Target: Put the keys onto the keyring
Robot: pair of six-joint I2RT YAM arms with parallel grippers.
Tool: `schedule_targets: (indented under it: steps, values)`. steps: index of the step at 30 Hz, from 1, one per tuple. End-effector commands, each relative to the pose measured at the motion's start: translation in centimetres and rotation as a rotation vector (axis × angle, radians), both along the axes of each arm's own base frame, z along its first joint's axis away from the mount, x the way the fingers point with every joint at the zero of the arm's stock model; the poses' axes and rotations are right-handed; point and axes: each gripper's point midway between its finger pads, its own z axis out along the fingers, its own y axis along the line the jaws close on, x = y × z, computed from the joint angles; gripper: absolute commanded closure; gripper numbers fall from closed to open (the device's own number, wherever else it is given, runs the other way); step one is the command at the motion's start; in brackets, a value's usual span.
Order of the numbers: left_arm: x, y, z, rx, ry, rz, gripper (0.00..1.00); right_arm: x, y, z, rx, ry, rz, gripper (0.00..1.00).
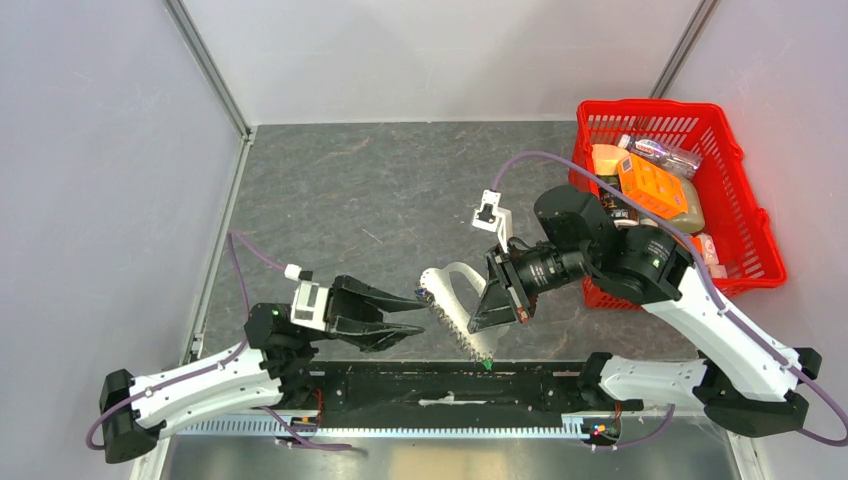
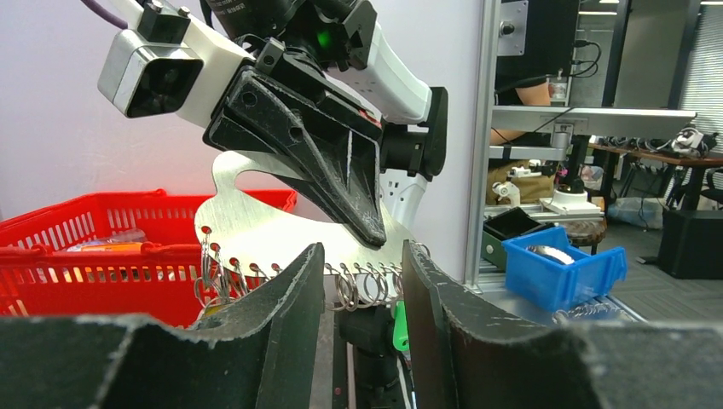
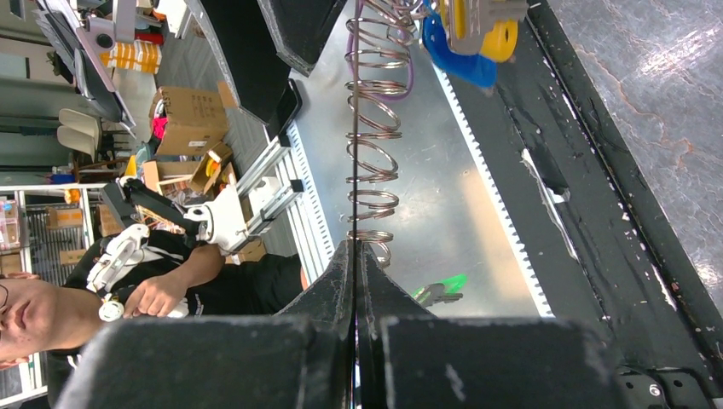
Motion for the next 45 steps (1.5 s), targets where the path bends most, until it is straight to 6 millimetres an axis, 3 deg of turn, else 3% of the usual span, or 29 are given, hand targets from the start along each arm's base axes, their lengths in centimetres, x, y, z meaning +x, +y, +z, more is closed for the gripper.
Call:
schedule_targets:
  steps: [1,16,45]
  values:
    - [-0.9,0.5,2.4,-0.060,-0.020,-0.038,0.55,0.0,0.2,1.4,0.077,-0.052,0.007,1.00]
    - [1.3,-0.2,1.3,-0.029,0.001,0.067,0.55,-0.3,-0.2,1.8,0.094,-0.054,0.000,1.00]
    - [1.3,0.1,1.5,-0.022,-0.012,0.088,0.55,-0.5,-0.4,1.7,0.109,-0.057,0.006,1.00]
